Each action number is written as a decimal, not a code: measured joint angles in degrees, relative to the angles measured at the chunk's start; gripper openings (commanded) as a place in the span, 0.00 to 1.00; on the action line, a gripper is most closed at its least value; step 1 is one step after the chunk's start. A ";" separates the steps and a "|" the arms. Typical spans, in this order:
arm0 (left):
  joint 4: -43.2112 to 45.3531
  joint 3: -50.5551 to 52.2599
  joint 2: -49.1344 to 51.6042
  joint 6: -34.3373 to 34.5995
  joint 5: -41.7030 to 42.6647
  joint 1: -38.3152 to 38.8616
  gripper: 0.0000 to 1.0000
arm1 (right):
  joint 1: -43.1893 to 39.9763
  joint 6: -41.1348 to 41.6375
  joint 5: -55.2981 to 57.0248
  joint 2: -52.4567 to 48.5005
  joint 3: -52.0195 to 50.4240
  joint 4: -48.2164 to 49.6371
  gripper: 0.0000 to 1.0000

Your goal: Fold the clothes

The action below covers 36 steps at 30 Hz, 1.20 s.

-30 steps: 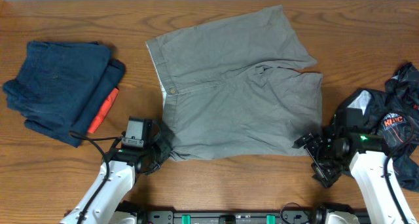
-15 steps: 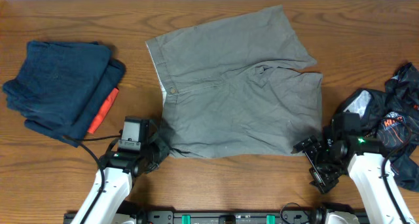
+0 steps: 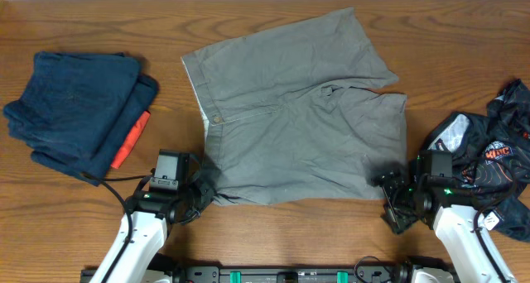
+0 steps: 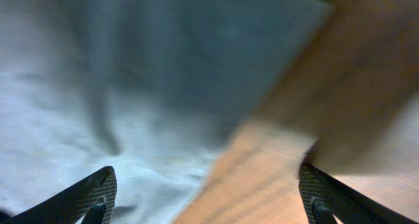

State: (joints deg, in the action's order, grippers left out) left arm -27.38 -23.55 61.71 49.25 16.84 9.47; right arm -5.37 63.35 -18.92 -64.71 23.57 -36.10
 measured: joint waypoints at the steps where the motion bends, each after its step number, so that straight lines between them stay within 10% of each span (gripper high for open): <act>1: -0.15 0.00 0.00 -0.02 0.02 0.00 0.06 | 0.00 0.28 -0.24 0.13 -0.39 1.62 0.86; 7: -0.46 0.00 0.00 -0.20 0.20 0.00 0.06 | 0.00 0.94 -0.04 0.33 -1.42 7.41 0.73; 18: -0.52 0.00 0.00 -0.20 0.42 0.00 0.06 | 0.00 2.14 4.87 -0.20 -2.78 7.69 0.01; 26: -4.46 -0.04 -0.50 -2.71 2.38 0.00 0.06 | 0.00 -1.97 6.82 -0.55 -2.78 8.46 0.01; 36: -22.97 -4.31 -13.16 -10.32 5.84 0.07 0.06 | -0.28 -15.63 8.46 -0.74 20.04 -15.26 0.01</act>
State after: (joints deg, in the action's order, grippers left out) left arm -50.35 -27.86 48.56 38.94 22.68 9.54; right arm -5.65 47.72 -10.46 -65.45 43.62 -51.35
